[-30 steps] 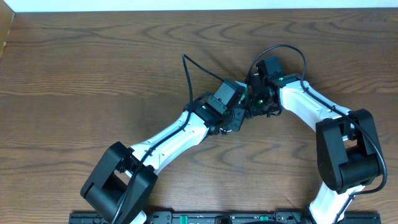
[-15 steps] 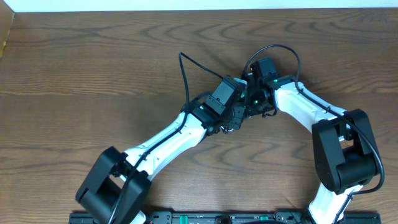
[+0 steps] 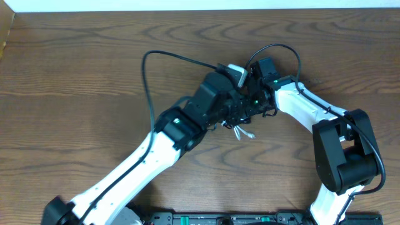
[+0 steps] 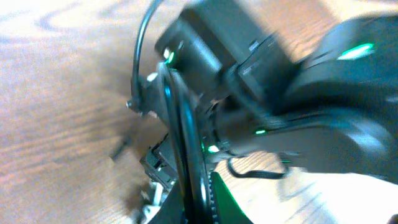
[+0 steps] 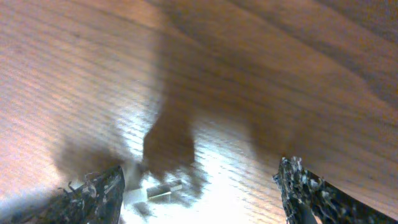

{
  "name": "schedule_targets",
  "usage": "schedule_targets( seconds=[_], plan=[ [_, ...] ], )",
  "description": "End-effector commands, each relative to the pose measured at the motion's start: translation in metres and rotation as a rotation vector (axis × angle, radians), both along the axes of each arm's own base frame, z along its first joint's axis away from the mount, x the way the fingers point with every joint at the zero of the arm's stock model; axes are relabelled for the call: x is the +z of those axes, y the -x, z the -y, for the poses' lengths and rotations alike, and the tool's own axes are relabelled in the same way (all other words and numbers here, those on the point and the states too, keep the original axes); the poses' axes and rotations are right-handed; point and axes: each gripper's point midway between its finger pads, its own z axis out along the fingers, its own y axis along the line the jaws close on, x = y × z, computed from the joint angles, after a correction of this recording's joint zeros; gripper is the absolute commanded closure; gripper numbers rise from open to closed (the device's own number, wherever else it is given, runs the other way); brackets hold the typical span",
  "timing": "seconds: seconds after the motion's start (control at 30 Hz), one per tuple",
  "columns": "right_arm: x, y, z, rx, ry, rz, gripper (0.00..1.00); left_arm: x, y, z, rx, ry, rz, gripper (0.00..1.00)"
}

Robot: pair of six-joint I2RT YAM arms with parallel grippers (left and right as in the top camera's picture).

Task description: Untangle cables

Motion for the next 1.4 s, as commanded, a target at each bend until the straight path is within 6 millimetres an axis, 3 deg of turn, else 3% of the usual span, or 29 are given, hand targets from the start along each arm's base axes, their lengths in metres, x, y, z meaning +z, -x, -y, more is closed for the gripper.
schedule_targets(
  seconds=[0.0, 0.2, 0.33, 0.47, 0.57, 0.73, 0.9, 1.0, 1.1, 1.17, 1.33, 1.37],
  plan=[
    [-0.021, 0.004, 0.018, -0.037, 0.111, -0.025, 0.24, 0.027, 0.001, -0.006, 0.010, 0.035, 0.058, 0.92],
    [-0.022, 0.004, 0.024, -0.046, 0.140, -0.018, 0.24, 0.012, 0.008, -0.013, 0.012, -0.019, 0.008, 0.92],
    [-0.022, 0.004, 0.024, -0.048, 0.144, -0.019, 0.23, -0.007, 0.006, -0.032, 0.082, -0.118, -0.019, 0.92],
    [-0.022, 0.003, 0.027, -0.059, 0.153, -0.019, 0.20, -0.013, 0.000, -0.049, 0.127, -0.223, 0.022, 0.92],
    [-0.022, 0.000, 0.045, -0.135, 0.239, -0.002, 0.19, -0.004, -0.019, -0.073, 0.219, -0.348, 0.145, 0.92],
    [-0.019, -0.003, 0.074, -0.230, 0.376, 0.032, 0.17, 0.030, -0.050, -0.122, 0.467, -0.548, 0.364, 0.92],
    [-0.019, -0.005, 0.083, -0.271, 0.374, 0.025, 0.15, 0.039, -0.059, -0.135, 0.497, -0.596, 0.406, 0.92],
    [-0.020, -0.005, 0.090, -0.296, 0.375, 0.016, 0.14, 0.032, -0.057, -0.131, 0.458, -0.590, 0.381, 0.92],
    [-0.020, -0.006, 0.102, -0.325, 0.378, 0.006, 0.11, 0.012, -0.052, -0.112, 0.343, -0.553, 0.324, 0.92],
    [-0.020, -0.006, 0.110, -0.356, 0.378, -0.003, 0.04, -0.004, -0.049, -0.099, 0.279, -0.520, 0.276, 0.92],
    [-0.021, -0.006, 0.129, -0.424, 0.353, -0.033, 0.01, -0.066, -0.040, -0.063, 0.095, -0.490, 0.118, 0.92],
    [-0.022, -0.006, 0.135, -0.444, 0.337, -0.044, 0.01, -0.092, -0.035, -0.049, 0.023, -0.481, 0.048, 0.92]
  ],
)
